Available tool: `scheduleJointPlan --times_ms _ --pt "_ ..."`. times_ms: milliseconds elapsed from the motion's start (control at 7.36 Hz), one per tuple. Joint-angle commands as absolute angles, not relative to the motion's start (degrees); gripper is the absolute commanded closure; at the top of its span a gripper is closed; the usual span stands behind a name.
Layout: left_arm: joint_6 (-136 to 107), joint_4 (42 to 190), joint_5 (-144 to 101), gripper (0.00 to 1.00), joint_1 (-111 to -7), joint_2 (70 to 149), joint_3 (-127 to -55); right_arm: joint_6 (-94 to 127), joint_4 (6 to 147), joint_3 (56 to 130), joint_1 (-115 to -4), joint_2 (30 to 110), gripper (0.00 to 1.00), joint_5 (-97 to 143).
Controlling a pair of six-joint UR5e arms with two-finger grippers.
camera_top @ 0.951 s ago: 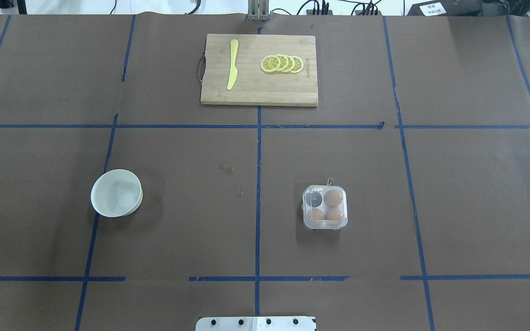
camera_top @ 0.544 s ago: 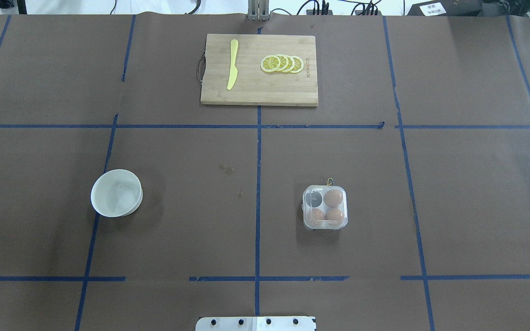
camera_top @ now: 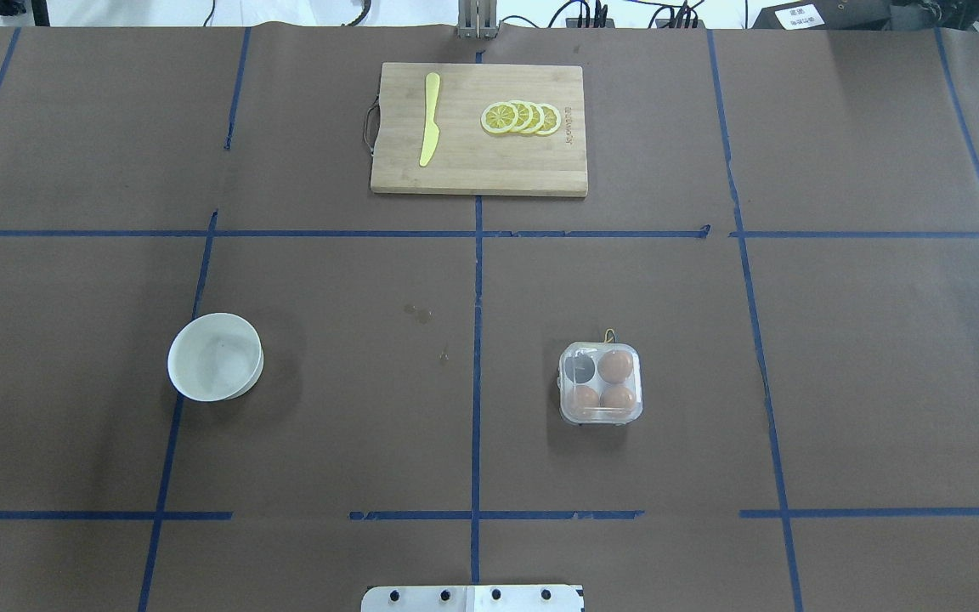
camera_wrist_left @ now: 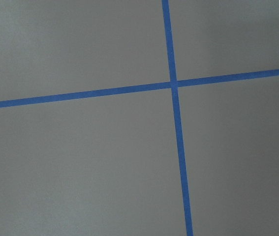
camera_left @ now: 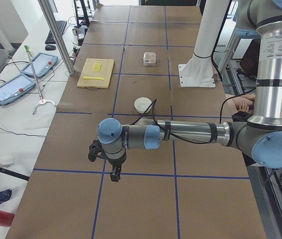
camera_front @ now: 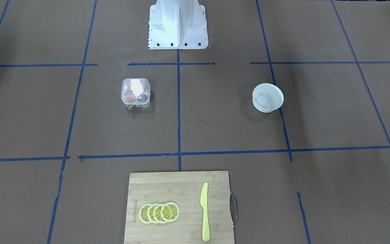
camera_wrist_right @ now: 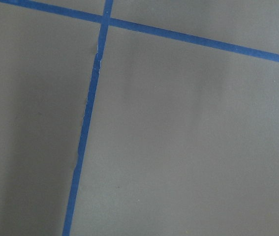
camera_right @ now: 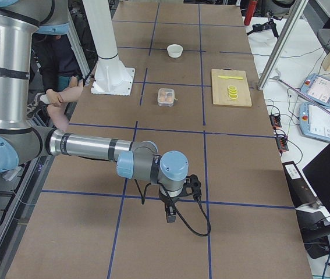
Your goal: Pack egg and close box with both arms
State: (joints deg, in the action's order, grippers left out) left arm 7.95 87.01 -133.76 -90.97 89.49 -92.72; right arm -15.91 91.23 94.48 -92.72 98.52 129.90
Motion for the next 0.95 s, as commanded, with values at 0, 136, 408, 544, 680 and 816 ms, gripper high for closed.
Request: scheduleJointPlan --times_ms 0,136,408,544,680,816 --pt "7.91 87.01 -133.77 0.0 -90.97 89.47 -92.72 -15.91 91.23 94.48 -92.72 98.53 0.0 129.9" --pt "7.91 87.1 -133.77 0.0 -90.97 89.47 -92.72 -15.91 91.23 94.48 -92.72 98.53 0.0 129.9" --pt "7.91 87.1 -133.77 0.0 -90.97 89.47 -92.72 -15.91 91.23 94.48 -92.72 98.53 0.0 129.9" --pt "7.91 87.01 -133.77 0.0 -90.97 89.47 -92.72 -15.91 91.23 94.57 -92.72 98.44 0.0 129.9" --pt "8.0 87.1 -133.77 0.0 -90.97 89.47 -92.72 -15.91 91.23 94.57 -92.72 98.44 0.0 129.9" --pt "7.91 87.1 -133.77 0.0 -90.97 89.47 -92.72 -15.91 91.23 94.57 -92.72 98.44 0.0 129.9"
